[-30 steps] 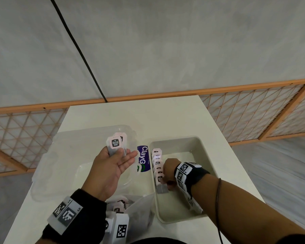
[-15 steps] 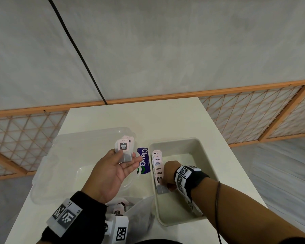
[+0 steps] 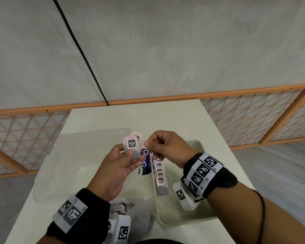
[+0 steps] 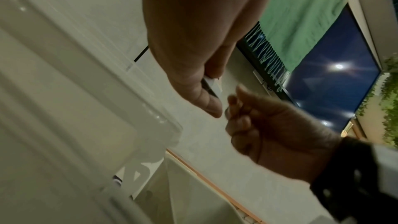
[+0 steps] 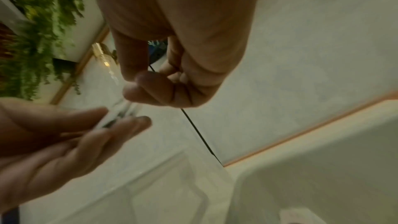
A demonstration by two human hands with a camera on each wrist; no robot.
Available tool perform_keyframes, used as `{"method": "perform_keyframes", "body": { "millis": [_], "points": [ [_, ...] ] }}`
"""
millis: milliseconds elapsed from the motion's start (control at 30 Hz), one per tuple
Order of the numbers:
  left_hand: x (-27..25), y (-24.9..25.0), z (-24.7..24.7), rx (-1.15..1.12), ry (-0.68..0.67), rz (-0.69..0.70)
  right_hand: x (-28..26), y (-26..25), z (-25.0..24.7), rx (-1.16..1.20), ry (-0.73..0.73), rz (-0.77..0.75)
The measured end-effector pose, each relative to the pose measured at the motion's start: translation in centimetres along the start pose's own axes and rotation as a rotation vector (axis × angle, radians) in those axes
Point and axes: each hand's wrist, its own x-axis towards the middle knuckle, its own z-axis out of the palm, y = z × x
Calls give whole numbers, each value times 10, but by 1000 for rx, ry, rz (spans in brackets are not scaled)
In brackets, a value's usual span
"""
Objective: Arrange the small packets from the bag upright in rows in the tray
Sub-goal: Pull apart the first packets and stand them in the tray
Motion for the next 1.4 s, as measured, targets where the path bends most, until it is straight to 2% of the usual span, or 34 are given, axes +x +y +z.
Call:
{"method": "perform_keyframes", "body": {
  "millis": [133,433,533,633,733,867,967,1133,1267,1400],
  "points": [
    [0,-1,4,32,-55,56,-5,-9,8,20,-9,-96],
    [-4,-4,4,196,-83,127,-7,-14,10,51,31,-86],
    [-7,-1,7,137,-91,111,-8,-14,7,62,-21,-92],
    [-7,2,10,-10,-79,23,-9,-12,1,69,-99,-57],
    [-3,1,8,-68,11,-11,-9,-6,-5,109,-162,5],
    [1,-2,5,-19,139,4,-5,10,-18,172,-178,140],
    [2,-4,2,68,203,-5,0,33,-31,2,-169,328],
    [4,-7,-1,177,272,0,2,72,-27,-397,-315,644],
    [4,-6,-1,183,262,-7,6,85,-16,-609,-373,705],
    [2,-3,-1,178,246,-1,14,93,-10,-579,-370,797]
  ]
}}
